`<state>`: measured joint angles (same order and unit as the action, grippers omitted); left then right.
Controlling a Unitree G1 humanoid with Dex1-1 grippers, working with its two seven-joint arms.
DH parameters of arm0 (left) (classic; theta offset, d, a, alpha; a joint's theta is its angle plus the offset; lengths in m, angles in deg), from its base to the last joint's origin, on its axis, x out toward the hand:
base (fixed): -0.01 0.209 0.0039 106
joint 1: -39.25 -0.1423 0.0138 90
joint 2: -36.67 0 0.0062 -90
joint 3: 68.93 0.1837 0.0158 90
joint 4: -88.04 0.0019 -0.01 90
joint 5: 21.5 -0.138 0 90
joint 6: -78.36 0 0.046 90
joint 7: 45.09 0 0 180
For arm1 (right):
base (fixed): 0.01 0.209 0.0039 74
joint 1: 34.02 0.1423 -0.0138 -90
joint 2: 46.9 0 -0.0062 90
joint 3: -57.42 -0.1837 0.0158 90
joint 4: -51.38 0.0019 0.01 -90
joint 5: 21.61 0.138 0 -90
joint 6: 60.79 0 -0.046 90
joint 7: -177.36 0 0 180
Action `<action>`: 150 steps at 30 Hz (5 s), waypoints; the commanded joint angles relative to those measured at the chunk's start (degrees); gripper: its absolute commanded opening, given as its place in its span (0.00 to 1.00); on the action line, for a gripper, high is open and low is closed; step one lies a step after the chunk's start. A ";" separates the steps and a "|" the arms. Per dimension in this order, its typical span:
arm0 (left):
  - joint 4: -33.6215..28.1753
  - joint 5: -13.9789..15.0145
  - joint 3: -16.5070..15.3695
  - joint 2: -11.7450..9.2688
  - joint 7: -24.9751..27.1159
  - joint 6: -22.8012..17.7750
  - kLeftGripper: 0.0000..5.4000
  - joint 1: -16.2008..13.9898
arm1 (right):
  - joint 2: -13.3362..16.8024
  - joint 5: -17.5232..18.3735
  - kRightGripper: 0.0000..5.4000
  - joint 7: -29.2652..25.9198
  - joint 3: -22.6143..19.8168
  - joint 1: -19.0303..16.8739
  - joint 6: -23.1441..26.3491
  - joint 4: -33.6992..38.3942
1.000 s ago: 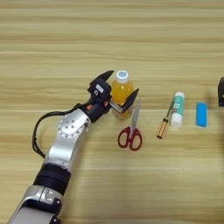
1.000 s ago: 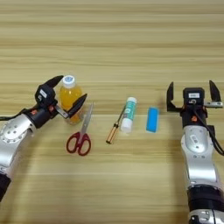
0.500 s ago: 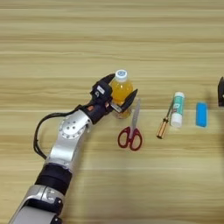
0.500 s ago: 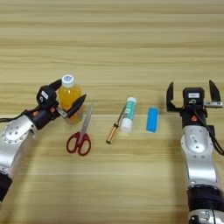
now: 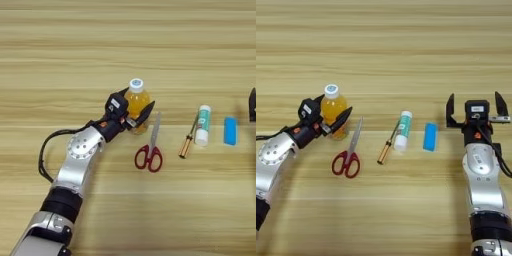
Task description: Move the objects on the table
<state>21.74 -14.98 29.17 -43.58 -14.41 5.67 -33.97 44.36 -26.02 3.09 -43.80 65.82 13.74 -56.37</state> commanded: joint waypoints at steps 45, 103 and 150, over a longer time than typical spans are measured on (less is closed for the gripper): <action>-20.98 8.24 0.65 -0.25 6.06 -10.57 0.65 -4.08 | -7.03 7.16 1.00 -29.14 27.64 -7.96 20.77 32.59; -22.94 10.11 2.55 -0.44 10.61 -12.84 0.77 -6.17 | -10.84 7.36 0.64 -28.73 28.41 -5.98 18.98 26.91; -20.78 11.79 -0.98 1.29 6.70 -12.99 1.00 -4.23 | -3.23 5.20 0.64 -5.32 -2.93 0.78 16.22 7.31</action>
<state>0.67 -3.12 28.18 -42.51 -7.43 -6.90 -38.95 40.41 -20.80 -2.57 -46.61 64.33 30.93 -48.65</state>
